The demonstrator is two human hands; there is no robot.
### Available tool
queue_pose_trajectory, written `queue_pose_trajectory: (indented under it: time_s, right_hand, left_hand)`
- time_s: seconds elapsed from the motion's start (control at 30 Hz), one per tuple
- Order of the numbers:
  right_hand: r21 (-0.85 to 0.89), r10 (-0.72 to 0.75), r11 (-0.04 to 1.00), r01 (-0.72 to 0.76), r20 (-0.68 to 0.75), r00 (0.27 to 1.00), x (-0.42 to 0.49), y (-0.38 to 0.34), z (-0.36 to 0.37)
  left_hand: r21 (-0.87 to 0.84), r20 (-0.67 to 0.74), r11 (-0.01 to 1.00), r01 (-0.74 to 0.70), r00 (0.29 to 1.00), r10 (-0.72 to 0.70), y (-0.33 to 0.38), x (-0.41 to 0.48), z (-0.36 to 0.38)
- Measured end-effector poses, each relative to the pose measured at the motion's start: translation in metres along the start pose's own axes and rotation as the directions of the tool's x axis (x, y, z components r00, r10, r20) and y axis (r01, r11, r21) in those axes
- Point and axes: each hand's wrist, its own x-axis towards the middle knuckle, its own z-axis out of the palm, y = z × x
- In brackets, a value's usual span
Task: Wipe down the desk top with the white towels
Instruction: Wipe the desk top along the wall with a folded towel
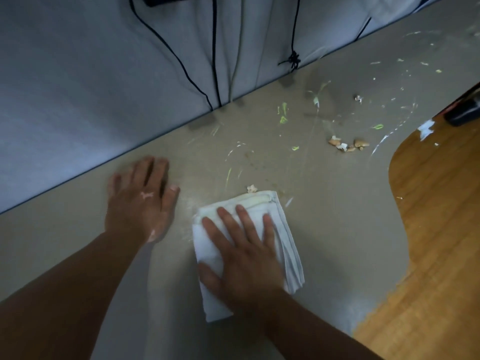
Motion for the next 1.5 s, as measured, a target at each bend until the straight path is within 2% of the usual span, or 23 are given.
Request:
queue_pose_trajectory:
  time_s: [0.1, 0.2, 0.37, 0.5, 0.57, 0.67, 0.77, 0.93, 1.2, 1.37, 1.5]
  right_hand:
    - [0.01, 0.064, 0.998, -0.063, -0.046, 0.997, 0.031, 0.008, -0.006]
    - [0.008, 0.177, 0.984, -0.177, -0.049, 0.983, 0.072, 0.024, -0.016]
    - [0.041, 0.395, 0.919, -0.393, -0.071, 0.916, 0.13, 0.043, -0.024]
    - [0.006, 0.456, 0.889, -0.459, -0.119, 0.882, 0.125, 0.029, -0.018]
    - [-0.011, 0.474, 0.879, -0.477, -0.098, 0.875, 0.116, 0.016, -0.015]
    - [-0.054, 0.389, 0.918, -0.394, -0.087, 0.917, 0.091, -0.02, -0.005]
    - [-0.122, 0.171, 0.978, -0.17, -0.001, 0.985, 0.078, -0.05, 0.005]
    - [-0.088, -0.025, 0.996, 0.035, 0.115, 0.993, 0.115, -0.042, -0.007]
    - [-0.02, 0.033, 0.999, -0.032, 0.045, 0.998, 0.196, -0.024, -0.02]
    - [0.028, 0.041, 0.999, -0.041, -0.005, 0.999, 0.204, -0.005, -0.021]
    - [0.046, 0.109, 0.993, -0.108, -0.014, 0.994, 0.213, 0.03, -0.033]
  left_hand:
    - [0.051, 0.089, 0.992, 0.112, 0.989, -0.116, -0.026, -0.008, 0.004]
    - [0.029, 0.137, 0.989, 0.144, 0.98, -0.147, -0.033, -0.009, 0.005]
    - [0.003, 0.107, 0.992, 0.123, 0.987, -0.123, -0.034, -0.01, 0.007]
    - [0.01, 0.079, 0.991, 0.134, 0.988, -0.135, -0.035, -0.009, 0.014]
    - [0.013, 0.063, 0.992, 0.127, 0.99, -0.128, -0.034, -0.009, 0.015]
    - [0.003, -0.014, 0.995, 0.1, 0.995, -0.1, -0.033, -0.011, 0.016]
    - [0.012, -0.082, 0.996, 0.089, 0.993, -0.088, -0.033, -0.011, 0.017]
    - [0.018, -0.07, 0.997, 0.077, 0.995, -0.076, -0.036, -0.007, 0.015]
    - [0.009, -0.002, 0.993, 0.12, 0.993, -0.12, -0.034, -0.007, 0.015]
    - [0.028, 0.041, 0.989, 0.142, 0.989, -0.143, -0.038, -0.008, 0.02]
    - [0.012, 0.038, 0.983, 0.186, 0.982, -0.186, -0.029, -0.005, 0.019]
